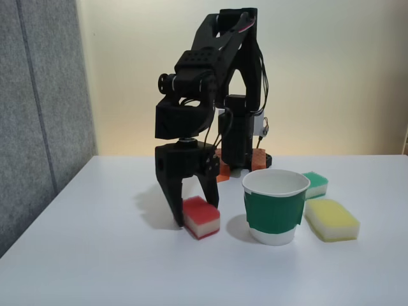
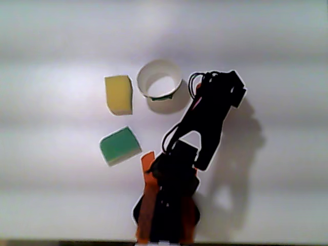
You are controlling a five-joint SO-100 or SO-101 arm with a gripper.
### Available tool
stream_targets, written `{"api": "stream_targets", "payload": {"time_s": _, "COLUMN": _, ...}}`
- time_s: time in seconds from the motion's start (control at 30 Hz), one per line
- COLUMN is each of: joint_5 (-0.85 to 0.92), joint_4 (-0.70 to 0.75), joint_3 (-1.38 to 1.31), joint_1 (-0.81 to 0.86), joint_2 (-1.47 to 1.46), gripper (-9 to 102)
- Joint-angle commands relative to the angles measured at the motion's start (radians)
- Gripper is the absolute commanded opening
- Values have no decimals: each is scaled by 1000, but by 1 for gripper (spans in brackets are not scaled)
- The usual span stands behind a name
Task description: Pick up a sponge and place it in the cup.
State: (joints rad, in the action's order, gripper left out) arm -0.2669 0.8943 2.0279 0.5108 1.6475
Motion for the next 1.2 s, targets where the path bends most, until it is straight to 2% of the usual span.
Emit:
{"api": "stream_targets", "payload": {"time_s": 0.0, "joint_5": 17, "joint_4": 3, "joint_3": 14, "joint_1": 9, "joint_2": 15, "gripper": 6}}
{"api": "stream_targets", "payload": {"time_s": 0.03, "joint_5": 31, "joint_4": 3, "joint_3": 17, "joint_1": 9, "joint_2": 17, "gripper": 0}}
{"api": "stream_targets", "payload": {"time_s": 0.27, "joint_5": 54, "joint_4": 54, "joint_3": 23, "joint_1": 2, "joint_2": 89, "gripper": 0}}
{"api": "stream_targets", "payload": {"time_s": 0.53, "joint_5": 233, "joint_4": 328, "joint_3": -61, "joint_1": -15, "joint_2": 256, "gripper": 0}}
{"api": "stream_targets", "payload": {"time_s": 0.8, "joint_5": 218, "joint_4": 555, "joint_3": -144, "joint_1": -106, "joint_2": 428, "gripper": 0}}
{"api": "stream_targets", "payload": {"time_s": 1.17, "joint_5": 238, "joint_4": 566, "joint_3": -285, "joint_1": -175, "joint_2": 554, "gripper": 0}}
